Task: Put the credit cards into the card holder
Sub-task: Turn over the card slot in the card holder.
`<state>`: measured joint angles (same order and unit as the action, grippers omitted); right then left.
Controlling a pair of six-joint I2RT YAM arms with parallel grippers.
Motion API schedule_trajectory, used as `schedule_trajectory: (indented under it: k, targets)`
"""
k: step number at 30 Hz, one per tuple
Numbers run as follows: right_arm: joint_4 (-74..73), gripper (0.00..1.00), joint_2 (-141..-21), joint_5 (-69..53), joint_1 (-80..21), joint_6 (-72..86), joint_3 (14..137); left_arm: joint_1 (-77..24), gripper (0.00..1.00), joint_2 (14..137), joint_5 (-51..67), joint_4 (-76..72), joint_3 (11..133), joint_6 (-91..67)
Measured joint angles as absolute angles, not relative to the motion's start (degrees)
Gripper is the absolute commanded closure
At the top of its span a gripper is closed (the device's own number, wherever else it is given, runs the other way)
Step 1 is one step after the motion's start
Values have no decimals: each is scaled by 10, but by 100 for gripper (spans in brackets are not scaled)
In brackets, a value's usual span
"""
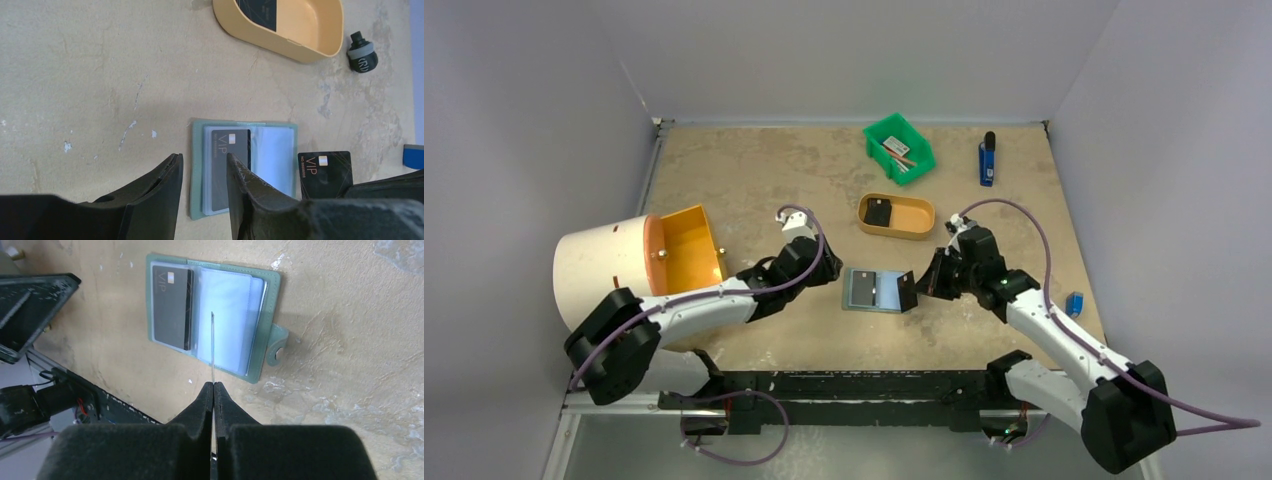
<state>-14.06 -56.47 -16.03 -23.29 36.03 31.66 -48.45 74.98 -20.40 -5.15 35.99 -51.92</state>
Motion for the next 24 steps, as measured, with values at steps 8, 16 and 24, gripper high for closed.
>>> schedule_trajectory:
  k: [8, 16, 24]
  targets:
    - [-145, 100, -574, -157, -223, 395, 312, -484, 63, 773, -185, -63, 360, -519]
    - [-161, 100, -574, -141, -213, 395, 304, -484, 64, 799, -173, -67, 362, -519]
    - [-155, 100, -600, -142, -213, 391, 297, -484, 64, 805, -166, -67, 362, -519]
